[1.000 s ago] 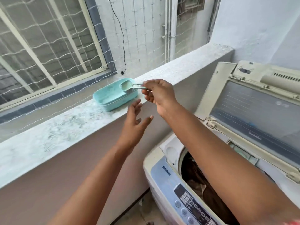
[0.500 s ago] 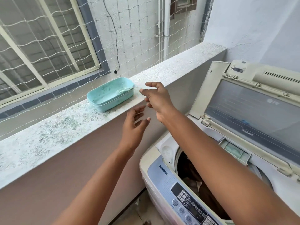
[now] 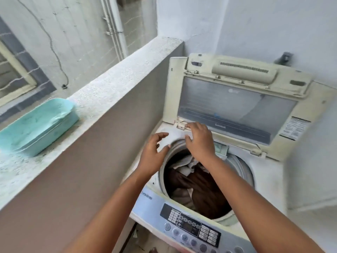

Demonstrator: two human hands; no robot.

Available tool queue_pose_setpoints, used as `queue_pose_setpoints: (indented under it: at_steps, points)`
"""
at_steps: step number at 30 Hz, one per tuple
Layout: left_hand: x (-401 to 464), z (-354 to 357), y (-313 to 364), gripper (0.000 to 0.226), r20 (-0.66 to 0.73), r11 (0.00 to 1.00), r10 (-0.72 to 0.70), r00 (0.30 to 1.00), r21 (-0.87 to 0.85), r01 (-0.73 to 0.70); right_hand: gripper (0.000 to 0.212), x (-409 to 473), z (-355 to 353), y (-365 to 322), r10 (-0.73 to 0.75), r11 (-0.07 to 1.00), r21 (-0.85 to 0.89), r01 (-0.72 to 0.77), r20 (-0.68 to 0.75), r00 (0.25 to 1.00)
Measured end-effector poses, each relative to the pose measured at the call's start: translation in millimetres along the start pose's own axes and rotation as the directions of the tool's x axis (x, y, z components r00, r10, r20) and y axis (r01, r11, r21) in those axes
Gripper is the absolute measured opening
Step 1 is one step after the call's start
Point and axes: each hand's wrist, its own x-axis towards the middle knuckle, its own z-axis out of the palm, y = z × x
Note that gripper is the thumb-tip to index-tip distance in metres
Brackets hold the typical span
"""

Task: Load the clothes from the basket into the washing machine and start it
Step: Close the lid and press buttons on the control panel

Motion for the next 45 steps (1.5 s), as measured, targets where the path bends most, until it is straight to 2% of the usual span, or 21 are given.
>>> queue_pose_setpoints:
  at_steps: [6, 9, 13, 16, 19, 22, 24, 29, 33, 36, 39, 45]
  points:
    - [32.1, 51.9, -3.5, 0.042, 0.191, 0.977, 0.08, 0.978, 0.179, -0.115, 0.056, -25.5, -14.3, 72.1, 0.059, 0.968, -0.247, -0.054, 0.014, 0.998]
    - [47.5, 77.8, -5.7, 0.056, 0.296, 0.942, 0.071, 0.953, 0.293, -0.161, 0.071, -36.1, -14.7, 101.1, 0.122, 0.932, -0.347, -0.105, 0.029, 0.992]
    - [63.6, 110.5, -14.5, 0.075, 0.42, 0.872, 0.085, 0.903, 0.407, -0.272, 0.084, -48.2, -8.1, 132.5, 0.234, 0.875, -0.458, -0.154, 0.123, 0.964]
    - [73.2, 130.9, -26.2, 0.084, 0.477, 0.739, 0.149, 0.866, 0.528, -0.418, 0.095, -54.0, -1.6, 146.3, 0.27, 0.833, -0.537, -0.135, 0.18, 0.946]
    - [84.8, 149.1, -39.2, 0.094, 0.543, 0.524, 0.06, 0.838, 0.697, -0.489, 0.104, -56.8, 4.6, 156.6, 0.282, 0.791, -0.603, -0.102, 0.211, 0.936]
    - [94.6, 157.1, -50.7, 0.098, 0.547, 0.348, -0.007, 0.837, 0.786, -0.511, 0.11, -57.7, 9.2, 166.6, 0.283, 0.748, -0.658, -0.085, 0.201, 0.938]
    - [100.2, 159.4, -58.2, 0.098, 0.547, 0.264, -0.006, 0.837, 0.809, -0.526, 0.109, -59.1, 12.7, 172.2, 0.26, 0.719, -0.691, -0.071, 0.174, 0.95]
    - [108.5, 163.4, -67.4, 0.088, 0.551, 0.136, 0.052, 0.833, 0.822, -0.552, 0.099, -51.2, 21.5, 182.6, 0.197, 0.695, -0.715, -0.077, 0.087, 0.976]
    - [123.7, 165.7, -78.5, 0.091, 0.509, 0.109, 0.266, 0.819, 0.828, -0.55, 0.1, -43.0, 23.8, 189.7, 0.149, 0.686, -0.725, -0.059, 0.061, 0.987]
    - [134.6, 168.3, -86.4, 0.085, 0.511, 0.052, 0.377, 0.772, 0.821, -0.569, 0.099, -37.9, 27.7, 193.6, 0.097, 0.685, -0.726, -0.062, 0.007, 0.995]
    - [142.9, 170.2, -89.6, 0.075, 0.54, -0.023, 0.427, 0.725, 0.808, -0.588, 0.093, -32.7, 31.2, 194.4, 0.054, 0.678, -0.733, -0.054, -0.023, 0.998]
    - [157.7, 174.3, -92.0, 0.054, 0.562, -0.145, 0.566, 0.604, 0.788, -0.598, 0.071, -21.4, 29.4, 197.3, -0.075, 0.636, -0.772, -0.009, -0.073, 0.995]
